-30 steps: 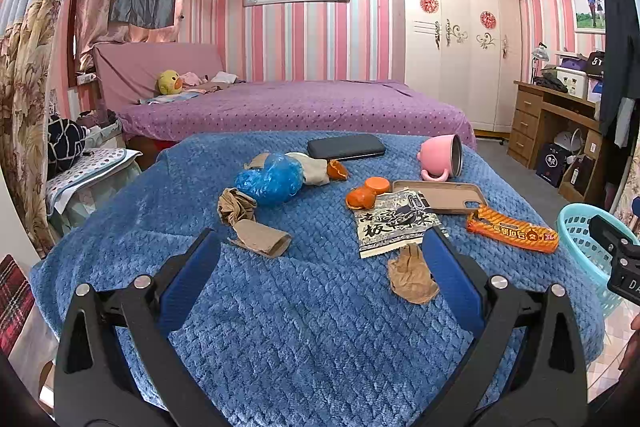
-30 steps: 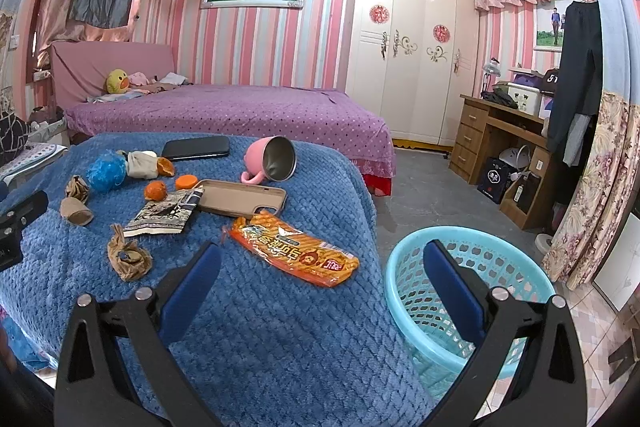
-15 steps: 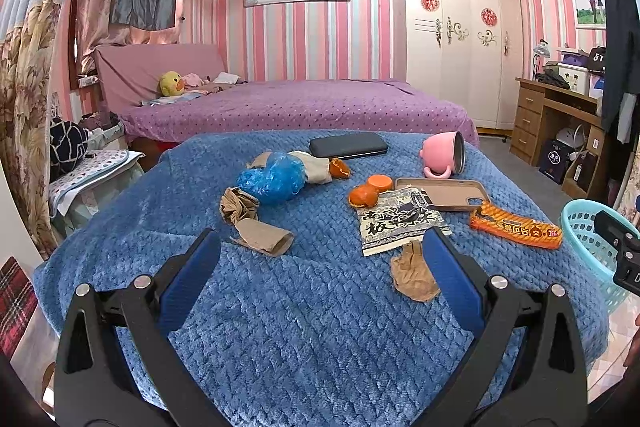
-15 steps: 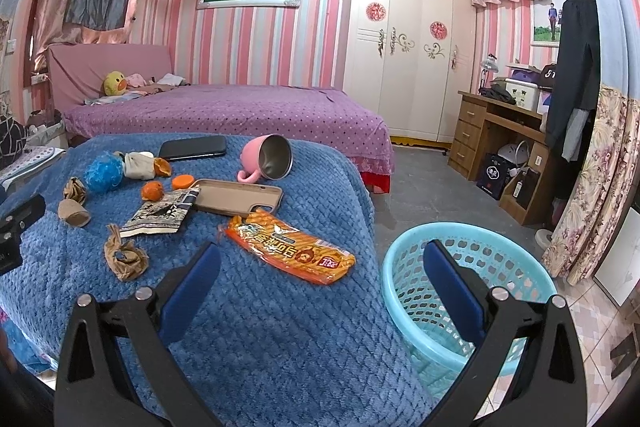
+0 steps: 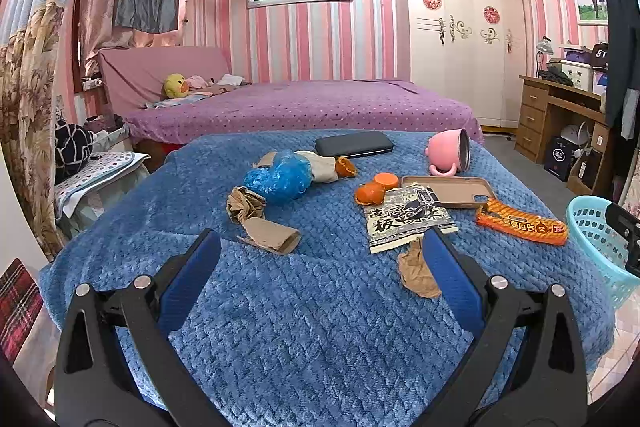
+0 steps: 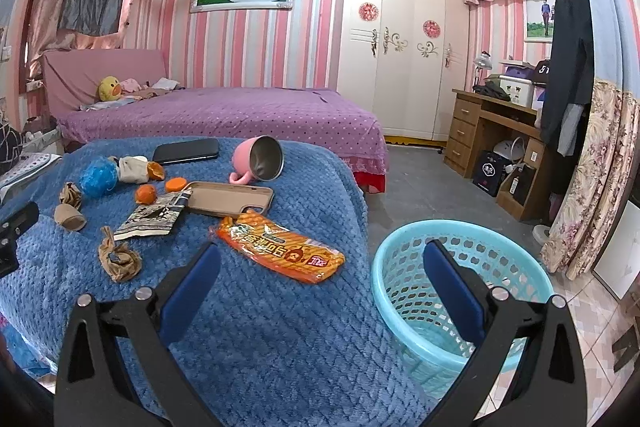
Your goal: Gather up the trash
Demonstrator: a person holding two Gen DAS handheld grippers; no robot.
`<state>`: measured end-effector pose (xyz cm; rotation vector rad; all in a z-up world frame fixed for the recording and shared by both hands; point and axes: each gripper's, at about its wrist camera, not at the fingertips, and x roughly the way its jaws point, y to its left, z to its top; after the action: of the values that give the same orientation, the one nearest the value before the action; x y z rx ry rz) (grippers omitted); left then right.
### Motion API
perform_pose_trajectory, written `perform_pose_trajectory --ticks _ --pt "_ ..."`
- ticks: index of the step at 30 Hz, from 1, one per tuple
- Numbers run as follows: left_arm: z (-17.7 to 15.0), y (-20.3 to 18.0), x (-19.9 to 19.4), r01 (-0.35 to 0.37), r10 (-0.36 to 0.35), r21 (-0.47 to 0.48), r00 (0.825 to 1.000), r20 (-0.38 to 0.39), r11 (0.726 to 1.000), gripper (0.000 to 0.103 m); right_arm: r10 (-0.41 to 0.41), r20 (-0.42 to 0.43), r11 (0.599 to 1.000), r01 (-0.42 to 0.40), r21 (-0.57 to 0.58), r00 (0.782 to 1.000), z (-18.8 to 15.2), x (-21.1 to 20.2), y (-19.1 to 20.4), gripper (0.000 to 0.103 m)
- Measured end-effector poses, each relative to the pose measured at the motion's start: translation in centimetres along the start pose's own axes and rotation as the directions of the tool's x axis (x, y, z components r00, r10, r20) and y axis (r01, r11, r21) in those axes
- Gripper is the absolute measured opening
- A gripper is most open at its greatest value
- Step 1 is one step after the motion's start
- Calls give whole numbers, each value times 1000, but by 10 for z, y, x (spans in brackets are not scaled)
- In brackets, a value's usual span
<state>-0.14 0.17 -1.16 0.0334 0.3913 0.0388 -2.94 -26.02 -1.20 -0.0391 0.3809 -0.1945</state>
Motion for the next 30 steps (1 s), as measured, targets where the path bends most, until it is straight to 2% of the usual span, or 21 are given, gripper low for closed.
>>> perform_pose_trajectory --ticks 19,24,30 --pt "-2 0 14 11 -12 -10 999 -46 1000 98 -14 11 1000 14 15 1000 -3 11 -9 99" --pt "-5 -7 24 30 -31 -8 997 -73 1000 98 -13 8 1000 13 24 1000 -5 16 -13 99" --pt "-9 -27 42 92 -93 -12 988 -122 996 98 -38 -6 999 38 15 999 -8 27 -17 99"
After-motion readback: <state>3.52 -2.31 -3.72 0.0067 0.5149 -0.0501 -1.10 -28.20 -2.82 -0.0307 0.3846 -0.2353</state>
